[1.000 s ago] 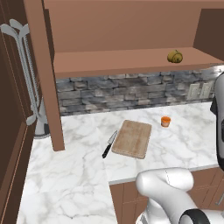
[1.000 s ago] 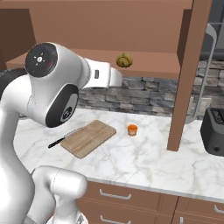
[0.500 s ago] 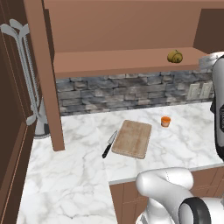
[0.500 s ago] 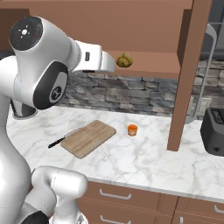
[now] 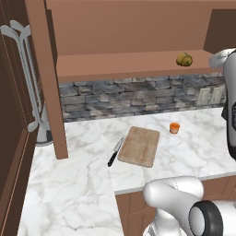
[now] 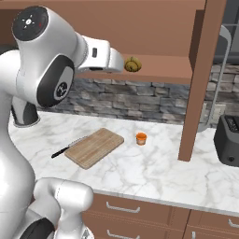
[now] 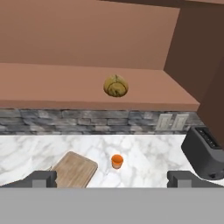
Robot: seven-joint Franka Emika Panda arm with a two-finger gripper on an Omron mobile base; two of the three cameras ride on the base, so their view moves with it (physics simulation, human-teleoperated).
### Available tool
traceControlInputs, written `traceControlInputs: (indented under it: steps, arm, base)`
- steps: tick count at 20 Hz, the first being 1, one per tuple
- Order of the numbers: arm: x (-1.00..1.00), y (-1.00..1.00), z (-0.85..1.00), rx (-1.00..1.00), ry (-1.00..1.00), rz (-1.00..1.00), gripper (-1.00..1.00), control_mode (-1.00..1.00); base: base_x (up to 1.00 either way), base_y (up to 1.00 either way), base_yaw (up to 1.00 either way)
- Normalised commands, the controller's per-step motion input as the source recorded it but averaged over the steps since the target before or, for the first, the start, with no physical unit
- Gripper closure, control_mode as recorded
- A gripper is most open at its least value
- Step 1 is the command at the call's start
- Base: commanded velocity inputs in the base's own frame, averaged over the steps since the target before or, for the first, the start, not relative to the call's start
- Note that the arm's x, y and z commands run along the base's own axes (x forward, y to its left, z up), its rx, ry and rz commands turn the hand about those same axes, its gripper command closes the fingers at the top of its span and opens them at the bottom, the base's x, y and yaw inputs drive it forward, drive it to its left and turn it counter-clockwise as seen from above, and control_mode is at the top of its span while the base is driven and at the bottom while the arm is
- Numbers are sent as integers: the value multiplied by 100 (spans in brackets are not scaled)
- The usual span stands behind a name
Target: Pick the bread, place it on the cutting board, pick the jam, place it on the counter, and close the cabinet.
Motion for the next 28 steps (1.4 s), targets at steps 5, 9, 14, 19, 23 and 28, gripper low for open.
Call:
traceControlInputs:
  steps: [5,9,14,19,23,28]
  arm:
    - [18,0,0,0,0,0,-100,-100]
    - [18,0,0,0,0,0,-100,-100]
    - [16,0,0,0,0,0,-100,-100]
    - [23,0,-1,0,-2,0,-100,-100]
    - [24,0,0,0,-3,0,-100,-100]
    - [25,0,0,0,-5,0,-100,-100]
  base:
    - [0,0,0]
    - [0,0,0]
    - [0,0,0]
    - [0,0,0]
    - [0,0,0]
    - [0,0,0]
